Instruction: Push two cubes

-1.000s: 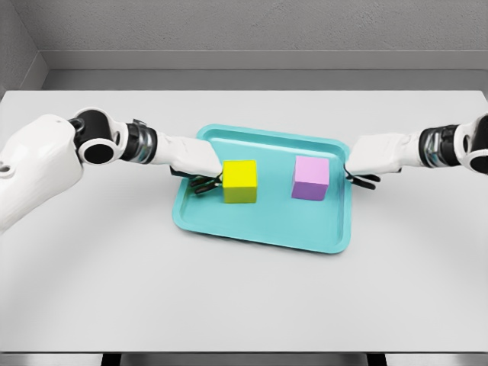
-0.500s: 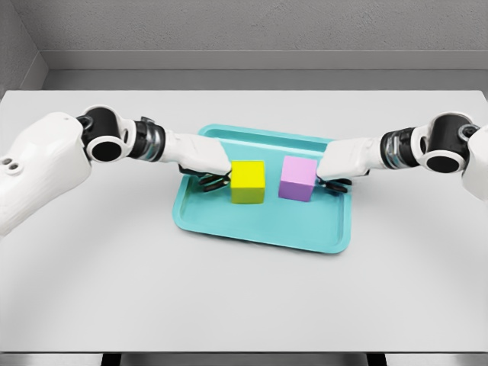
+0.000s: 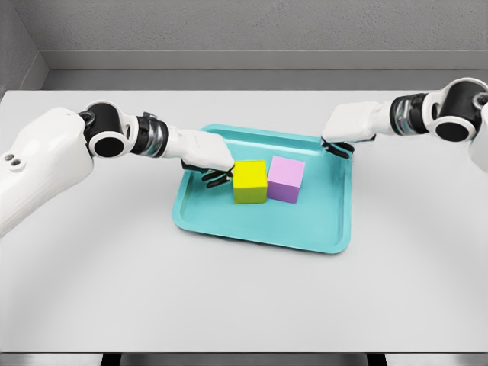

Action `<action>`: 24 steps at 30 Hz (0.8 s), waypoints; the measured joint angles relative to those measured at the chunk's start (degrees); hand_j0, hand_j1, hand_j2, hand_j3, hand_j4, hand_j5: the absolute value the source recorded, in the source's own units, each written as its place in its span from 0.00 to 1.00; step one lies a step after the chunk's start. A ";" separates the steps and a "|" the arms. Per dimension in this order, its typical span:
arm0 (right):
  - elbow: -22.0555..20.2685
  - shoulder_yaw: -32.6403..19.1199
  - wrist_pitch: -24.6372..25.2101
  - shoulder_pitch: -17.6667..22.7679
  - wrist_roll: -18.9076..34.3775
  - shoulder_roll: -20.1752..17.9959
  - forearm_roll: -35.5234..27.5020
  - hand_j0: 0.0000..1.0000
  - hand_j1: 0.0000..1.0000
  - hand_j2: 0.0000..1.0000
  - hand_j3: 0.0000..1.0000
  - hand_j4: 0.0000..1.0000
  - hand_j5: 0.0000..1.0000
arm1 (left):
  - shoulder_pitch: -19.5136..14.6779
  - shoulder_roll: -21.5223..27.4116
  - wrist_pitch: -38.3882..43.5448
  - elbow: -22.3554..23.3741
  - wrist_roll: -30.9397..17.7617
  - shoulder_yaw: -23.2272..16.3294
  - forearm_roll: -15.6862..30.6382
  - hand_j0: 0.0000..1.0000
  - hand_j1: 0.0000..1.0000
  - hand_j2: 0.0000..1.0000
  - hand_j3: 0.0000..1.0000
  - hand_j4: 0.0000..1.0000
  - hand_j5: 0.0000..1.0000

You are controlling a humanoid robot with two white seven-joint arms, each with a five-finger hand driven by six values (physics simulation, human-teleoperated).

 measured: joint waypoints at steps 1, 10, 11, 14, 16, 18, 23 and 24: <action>0.18 -0.78 0.61 -0.18 0.00 0.19 -0.15 0.67 0.67 0.67 0.67 0.67 0.67 | 0.00 -0.01 0.00 0.01 0.00 0.00 -0.01 0.04 0.04 0.04 0.04 0.04 0.04; 2.51 -1.15 4.34 -1.67 0.00 6.45 0.98 0.00 0.00 0.00 0.00 0.00 0.00 | 0.00 -0.57 -0.02 -0.11 0.00 1.07 0.02 0.04 0.04 0.04 0.04 0.04 0.04; 3.02 -0.84 4.44 -1.67 0.00 7.14 1.39 0.00 0.00 0.00 0.00 0.00 0.00 | -0.18 -0.31 -0.02 -0.16 0.00 2.51 0.05 0.04 0.04 0.04 0.04 0.04 0.04; 5.16 -0.26 4.58 -1.76 0.00 8.97 3.14 0.00 0.00 0.00 0.00 0.00 0.00 | -0.35 2.01 0.00 -0.41 0.00 6.99 0.14 0.04 0.04 0.04 0.04 0.04 0.04; 6.48 0.74 4.64 -2.02 0.00 9.99 4.13 0.00 0.00 0.00 0.00 0.00 0.00 | -0.70 3.64 0.00 -0.53 0.00 9.58 0.31 0.05 0.05 0.05 0.05 0.05 0.05; 7.20 1.37 4.62 -2.20 0.00 10.52 4.64 0.00 0.00 0.00 0.00 0.00 0.00 | -0.70 5.75 0.00 -0.71 0.00 11.20 1.87 0.05 0.05 0.05 0.05 0.05 0.05; 7.23 3.88 4.38 -2.29 0.00 11.77 4.90 0.00 0.00 0.00 0.00 0.00 0.00 | 0.70 11.71 -0.02 -1.17 0.00 12.28 9.00 0.09 0.09 0.09 0.09 0.09 0.09; 7.01 4.15 4.28 -2.29 0.00 11.87 4.86 0.00 0.00 0.00 0.00 0.00 0.00 | 1.14 12.31 -0.03 -0.79 -0.01 12.30 9.55 0.09 0.09 0.09 0.09 0.09 0.09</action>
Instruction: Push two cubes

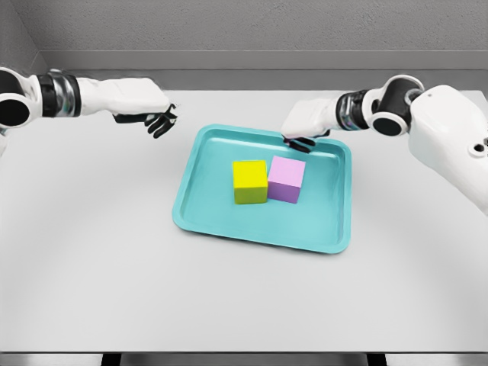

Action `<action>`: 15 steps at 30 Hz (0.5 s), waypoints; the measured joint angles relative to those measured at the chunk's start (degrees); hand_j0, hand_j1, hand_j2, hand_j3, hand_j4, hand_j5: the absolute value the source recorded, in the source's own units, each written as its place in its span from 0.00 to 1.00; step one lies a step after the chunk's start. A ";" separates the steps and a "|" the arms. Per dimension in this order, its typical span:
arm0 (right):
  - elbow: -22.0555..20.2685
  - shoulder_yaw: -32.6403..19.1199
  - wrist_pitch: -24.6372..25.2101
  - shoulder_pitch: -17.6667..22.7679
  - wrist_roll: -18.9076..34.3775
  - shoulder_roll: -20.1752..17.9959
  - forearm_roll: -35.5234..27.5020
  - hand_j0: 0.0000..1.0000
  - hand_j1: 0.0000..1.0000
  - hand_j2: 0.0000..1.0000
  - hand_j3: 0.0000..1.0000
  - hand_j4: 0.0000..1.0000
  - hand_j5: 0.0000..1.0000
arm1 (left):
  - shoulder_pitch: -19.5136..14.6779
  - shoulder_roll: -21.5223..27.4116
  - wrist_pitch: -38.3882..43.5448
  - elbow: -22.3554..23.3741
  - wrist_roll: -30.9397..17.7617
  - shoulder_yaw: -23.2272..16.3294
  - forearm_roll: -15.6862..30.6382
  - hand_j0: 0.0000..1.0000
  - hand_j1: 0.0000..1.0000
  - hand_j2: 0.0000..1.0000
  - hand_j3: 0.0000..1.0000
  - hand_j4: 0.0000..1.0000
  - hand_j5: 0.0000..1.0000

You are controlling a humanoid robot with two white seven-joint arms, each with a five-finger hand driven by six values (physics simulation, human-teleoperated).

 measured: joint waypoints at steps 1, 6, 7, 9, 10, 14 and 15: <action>-0.39 0.30 -0.08 0.00 0.00 0.05 -0.06 0.00 0.00 0.00 0.00 0.00 0.00 | 0.09 0.36 0.00 0.20 0.00 0.00 0.43 0.09 0.09 0.09 0.09 0.09 0.09; -2.96 1.25 -0.45 0.09 0.00 0.03 -0.37 0.00 0.00 0.00 0.00 0.00 0.00 | 1.14 1.17 0.00 0.71 0.00 0.01 1.33 0.08 0.08 0.08 0.08 0.08 0.08; -3.31 1.31 -0.70 0.09 0.00 -0.01 -0.41 0.00 0.00 0.00 0.00 0.00 0.00 | 1.23 1.20 0.01 0.75 0.00 0.01 1.39 0.08 0.08 0.08 0.08 0.08 0.08; -3.92 1.38 -1.12 0.09 0.00 -0.07 -0.45 0.00 0.00 0.00 0.00 0.00 0.00 | 1.32 1.21 0.01 0.82 0.00 0.01 1.47 0.08 0.08 0.08 0.08 0.08 0.08; -4.15 1.41 -1.32 0.09 0.00 -0.13 -0.46 0.00 0.00 0.00 0.00 0.00 0.00 | 1.32 1.21 0.01 0.85 0.00 0.01 1.49 0.08 0.08 0.08 0.08 0.08 0.08; -5.36 1.58 -2.27 0.26 0.00 -0.42 -0.50 0.00 0.00 0.00 0.00 0.00 0.00 | 1.32 1.22 0.01 0.97 0.00 -0.01 1.54 0.08 0.08 0.08 0.08 0.08 0.08; -5.82 1.64 -2.38 0.26 0.00 -0.53 -0.52 0.00 0.00 0.00 0.00 0.00 0.00 | 1.32 1.24 0.01 1.00 0.00 -0.03 1.54 0.08 0.08 0.08 0.08 0.08 0.08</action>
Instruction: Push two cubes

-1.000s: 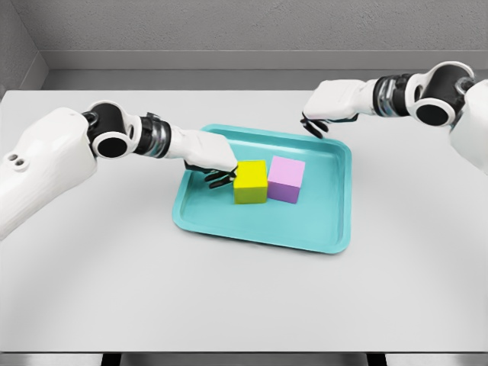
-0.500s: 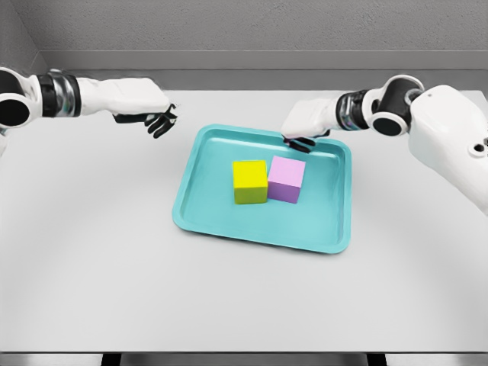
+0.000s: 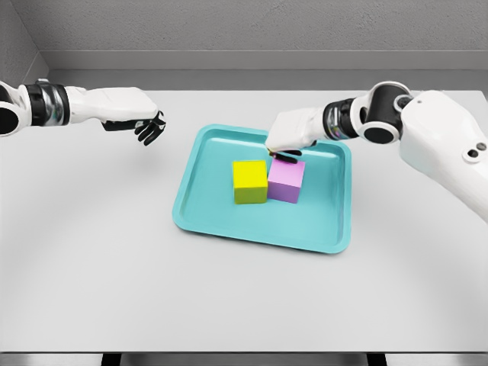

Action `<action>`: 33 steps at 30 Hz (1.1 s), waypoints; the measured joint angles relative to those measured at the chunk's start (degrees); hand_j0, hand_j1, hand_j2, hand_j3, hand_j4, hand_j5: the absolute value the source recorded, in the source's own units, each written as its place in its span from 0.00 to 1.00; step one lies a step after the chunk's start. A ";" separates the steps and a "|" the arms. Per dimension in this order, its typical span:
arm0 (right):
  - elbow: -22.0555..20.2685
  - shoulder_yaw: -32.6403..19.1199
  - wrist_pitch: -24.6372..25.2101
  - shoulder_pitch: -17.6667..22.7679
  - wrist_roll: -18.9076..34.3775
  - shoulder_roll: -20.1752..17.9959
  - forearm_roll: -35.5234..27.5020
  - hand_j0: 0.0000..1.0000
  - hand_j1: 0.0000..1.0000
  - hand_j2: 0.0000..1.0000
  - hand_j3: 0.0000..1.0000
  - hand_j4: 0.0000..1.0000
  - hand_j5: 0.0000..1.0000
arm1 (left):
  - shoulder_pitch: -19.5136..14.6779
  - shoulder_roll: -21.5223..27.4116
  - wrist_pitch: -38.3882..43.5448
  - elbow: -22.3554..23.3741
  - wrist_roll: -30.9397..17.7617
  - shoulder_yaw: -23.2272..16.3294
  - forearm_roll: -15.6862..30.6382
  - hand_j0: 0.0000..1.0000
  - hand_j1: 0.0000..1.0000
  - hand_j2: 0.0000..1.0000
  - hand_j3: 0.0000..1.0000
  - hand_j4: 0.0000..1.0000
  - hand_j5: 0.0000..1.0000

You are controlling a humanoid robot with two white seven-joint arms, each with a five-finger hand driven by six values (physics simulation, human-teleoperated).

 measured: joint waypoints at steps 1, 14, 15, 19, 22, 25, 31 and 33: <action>-0.33 0.05 -0.08 0.00 0.00 -0.08 -0.02 0.00 0.00 0.00 0.00 0.00 0.00 | 0.00 0.01 0.00 0.02 0.00 0.01 0.00 0.08 0.08 0.08 0.08 0.08 0.08; 10.30 -2.16 3.08 -1.93 0.00 2.79 0.94 0.00 0.00 0.00 0.00 0.00 0.00 | 0.44 -0.05 0.00 -0.01 0.00 -0.02 0.00 0.08 0.08 0.08 0.08 0.08 0.08; 10.78 -1.88 3.11 -1.93 0.00 3.19 1.08 0.00 0.00 0.00 0.00 0.00 0.00 | 0.44 -0.07 0.00 -0.04 0.00 -0.03 0.00 0.08 0.08 0.08 0.08 0.08 0.08; 11.69 0.26 3.17 -1.93 0.00 4.30 1.34 0.00 0.00 0.00 0.00 0.00 0.00 | 0.44 -0.11 0.00 -0.13 0.00 -0.05 0.01 0.08 0.08 0.08 0.08 0.08 0.08; 12.00 1.69 3.18 -1.84 0.00 4.66 1.37 0.00 0.00 0.00 0.00 0.00 0.00 | 0.44 -0.12 0.00 -0.16 0.00 -0.05 0.01 0.08 0.08 0.08 0.08 0.08 0.08; 12.34 2.61 3.17 -1.84 0.00 4.82 1.40 0.00 0.00 0.00 0.00 0.00 0.00 | 0.44 -0.13 0.00 -0.17 0.00 -0.05 0.01 0.08 0.08 0.08 0.08 0.08 0.08; 11.97 3.12 2.42 -1.84 0.00 4.96 1.27 0.00 0.00 0.00 0.00 0.00 0.00 | 0.44 -0.13 0.00 -0.18 0.00 -0.05 -0.01 0.08 0.08 0.08 0.08 0.08 0.08; 11.44 3.19 1.69 -1.76 0.00 4.97 1.08 0.00 0.00 0.00 0.00 0.00 0.00 | 0.44 -0.10 0.00 -0.13 0.00 -0.05 -0.04 0.08 0.08 0.08 0.08 0.08 0.08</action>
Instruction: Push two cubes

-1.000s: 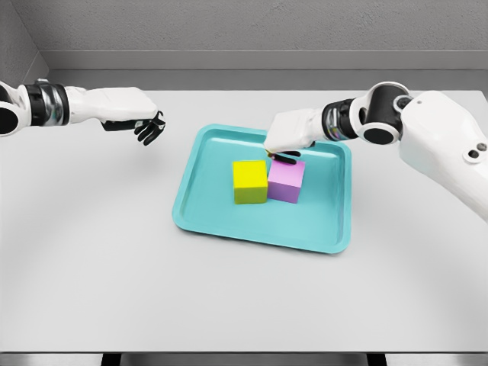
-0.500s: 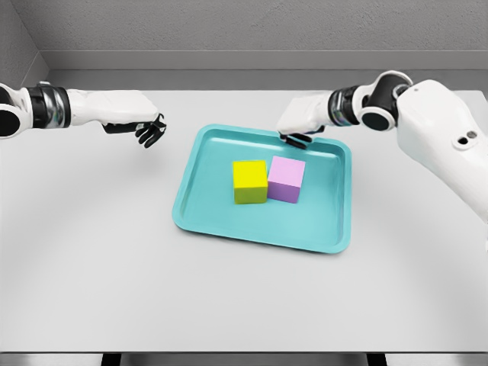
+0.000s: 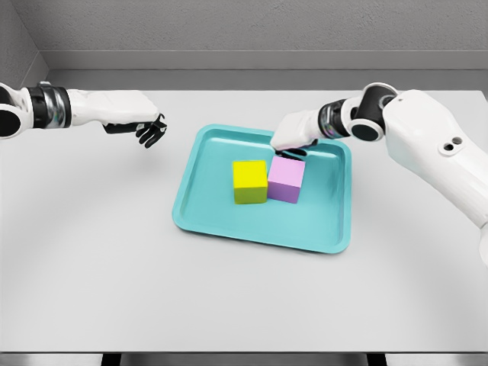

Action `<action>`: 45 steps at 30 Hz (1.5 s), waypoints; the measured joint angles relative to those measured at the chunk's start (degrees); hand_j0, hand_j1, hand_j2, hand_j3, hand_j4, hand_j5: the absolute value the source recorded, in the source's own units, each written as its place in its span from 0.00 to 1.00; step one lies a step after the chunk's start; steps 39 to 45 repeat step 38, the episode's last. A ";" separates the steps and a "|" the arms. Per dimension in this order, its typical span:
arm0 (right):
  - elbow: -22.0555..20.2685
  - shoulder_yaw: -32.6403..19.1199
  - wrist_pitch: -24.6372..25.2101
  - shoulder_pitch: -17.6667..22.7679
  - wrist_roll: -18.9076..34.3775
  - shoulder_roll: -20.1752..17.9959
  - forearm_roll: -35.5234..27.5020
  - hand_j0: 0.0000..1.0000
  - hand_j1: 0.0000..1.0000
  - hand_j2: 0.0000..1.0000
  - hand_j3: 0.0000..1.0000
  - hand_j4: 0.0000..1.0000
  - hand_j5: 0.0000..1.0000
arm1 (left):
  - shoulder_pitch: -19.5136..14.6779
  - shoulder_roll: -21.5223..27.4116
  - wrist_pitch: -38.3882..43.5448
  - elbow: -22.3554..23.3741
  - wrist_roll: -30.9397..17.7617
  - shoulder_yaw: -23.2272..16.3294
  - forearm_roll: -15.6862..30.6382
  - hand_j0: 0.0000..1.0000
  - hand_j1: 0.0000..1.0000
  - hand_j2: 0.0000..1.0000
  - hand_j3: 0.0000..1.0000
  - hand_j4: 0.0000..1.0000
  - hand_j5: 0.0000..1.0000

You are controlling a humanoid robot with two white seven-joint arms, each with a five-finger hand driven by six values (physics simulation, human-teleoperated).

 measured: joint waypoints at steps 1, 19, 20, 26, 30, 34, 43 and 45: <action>-0.29 0.03 -0.26 0.00 0.00 0.01 -0.08 0.00 0.00 0.00 0.00 0.00 0.00 | 0.00 0.02 0.00 0.03 0.00 0.00 -0.02 0.08 0.08 0.08 0.08 0.08 0.08; -2.90 -2.77 -0.69 -0.18 0.00 -0.13 -0.87 0.00 0.00 0.00 0.00 0.00 0.00 | 0.18 -0.09 0.00 -0.04 0.00 -0.01 -0.04 0.08 0.08 0.08 0.08 0.08 0.08; -2.84 -4.17 0.10 -0.26 0.00 -0.13 -0.91 0.00 0.00 0.00 0.00 0.00 0.00 | 0.18 -0.09 0.00 -0.04 0.00 -0.01 -0.04 0.08 0.08 0.08 0.08 0.08 0.08; -3.00 -19.34 -1.87 4.74 0.00 -7.86 -8.63 0.45 0.45 0.45 0.45 0.45 0.45 | 0.26 -0.05 -0.01 0.22 0.00 0.07 0.13 1.00 1.00 1.00 1.00 1.00 1.00; -3.17 -25.01 -3.45 10.90 0.01 -19.38 -17.49 1.00 1.00 1.00 1.00 1.00 1.00 | 0.18 -0.13 0.00 2.77 0.00 0.16 1.14 1.00 1.00 1.00 1.00 1.00 1.00; -4.33 -26.13 -3.84 12.04 0.01 -23.65 -19.81 1.00 1.00 1.00 1.00 1.00 1.00 | 0.18 -0.15 0.00 3.73 -0.01 0.18 1.38 1.00 1.00 1.00 1.00 1.00 1.00; -5.13 -26.33 -3.94 12.92 0.02 -24.84 -20.40 1.00 1.00 1.00 1.00 1.00 1.00 | 0.18 -0.12 -0.01 4.01 -0.01 0.18 1.47 1.00 1.00 1.00 1.00 1.00 1.00; -5.13 -26.33 -3.94 12.92 0.02 -24.84 -20.40 1.00 1.00 1.00 1.00 1.00 1.00 | 0.18 -0.12 -0.01 4.01 -0.01 0.18 1.47 1.00 1.00 1.00 1.00 1.00 1.00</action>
